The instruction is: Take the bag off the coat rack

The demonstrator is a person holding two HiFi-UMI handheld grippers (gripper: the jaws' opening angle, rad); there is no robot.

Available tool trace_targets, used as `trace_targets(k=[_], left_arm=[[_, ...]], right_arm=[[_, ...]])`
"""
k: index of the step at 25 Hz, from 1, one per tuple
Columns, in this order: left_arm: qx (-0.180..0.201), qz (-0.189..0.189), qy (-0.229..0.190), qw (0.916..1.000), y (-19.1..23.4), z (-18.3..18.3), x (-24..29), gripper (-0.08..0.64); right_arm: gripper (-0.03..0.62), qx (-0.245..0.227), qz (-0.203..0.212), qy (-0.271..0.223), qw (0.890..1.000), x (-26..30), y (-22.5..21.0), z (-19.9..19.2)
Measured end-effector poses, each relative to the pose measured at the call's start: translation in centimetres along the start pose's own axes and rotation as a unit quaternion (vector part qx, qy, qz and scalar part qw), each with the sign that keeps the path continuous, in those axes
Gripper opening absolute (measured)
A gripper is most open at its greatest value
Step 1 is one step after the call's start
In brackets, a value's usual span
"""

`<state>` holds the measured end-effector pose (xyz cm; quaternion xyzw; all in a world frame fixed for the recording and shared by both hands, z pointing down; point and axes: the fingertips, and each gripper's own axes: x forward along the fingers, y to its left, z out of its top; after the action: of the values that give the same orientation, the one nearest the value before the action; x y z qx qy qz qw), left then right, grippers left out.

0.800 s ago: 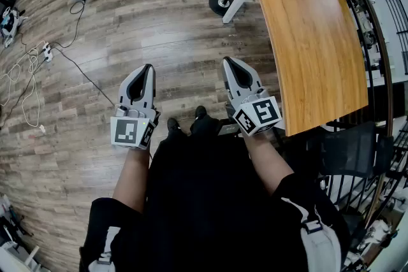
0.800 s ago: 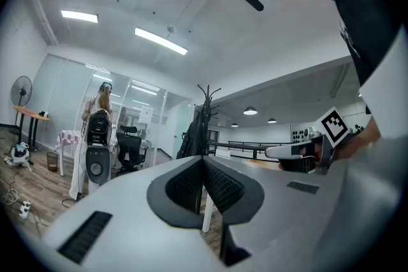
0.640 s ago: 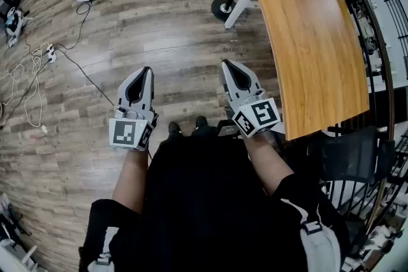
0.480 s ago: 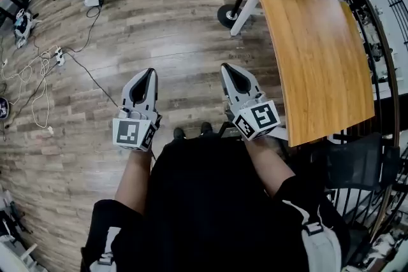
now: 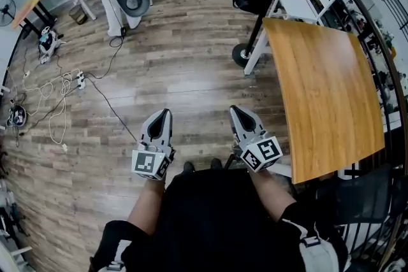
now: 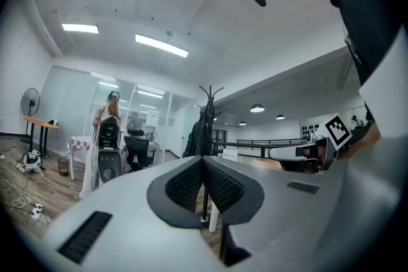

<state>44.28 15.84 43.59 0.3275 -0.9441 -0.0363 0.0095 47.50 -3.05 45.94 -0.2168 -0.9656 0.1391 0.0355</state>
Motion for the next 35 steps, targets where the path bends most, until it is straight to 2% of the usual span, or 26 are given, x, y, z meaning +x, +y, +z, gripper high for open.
trace_targets(k=[3,11,15,21,26,35], left_arm=[[0.008,0.003,0.022,0.9997,0.1,-1.3,0.7,0.015],[0.023,-0.012,0.024,0.9994,-2.2,-0.2,2.8,0.015],[0.027,-0.019,0.033,0.9989,-3.7,-1.3,3.6,0.015],[0.018,-0.019,0.052,0.9983,-5.3,-3.2,3.6,0.015],[0.011,-0.014,0.057,0.9982,-4.8,-3.8,3.8,0.015],[0.012,-0.033,0.044,0.9984,-4.1,-4.0,8.4,0.015]], right_arm=[[0.032,-0.027,-0.002,0.01,1.0,0.1,-1.0,-0.6],[0.032,-0.014,0.023,0.02,0.999,-0.1,-2.1,-0.2],[0.032,-0.014,0.036,0.014,0.999,-0.5,-3.2,0.6],[0.032,0.008,0.025,0.013,1.0,-1.0,-5.5,0.0],[0.032,0.015,0.023,0.026,0.999,-1.2,-6.1,-0.9],[0.032,0.004,0.013,0.018,1.0,0.7,-9.1,-0.1]])
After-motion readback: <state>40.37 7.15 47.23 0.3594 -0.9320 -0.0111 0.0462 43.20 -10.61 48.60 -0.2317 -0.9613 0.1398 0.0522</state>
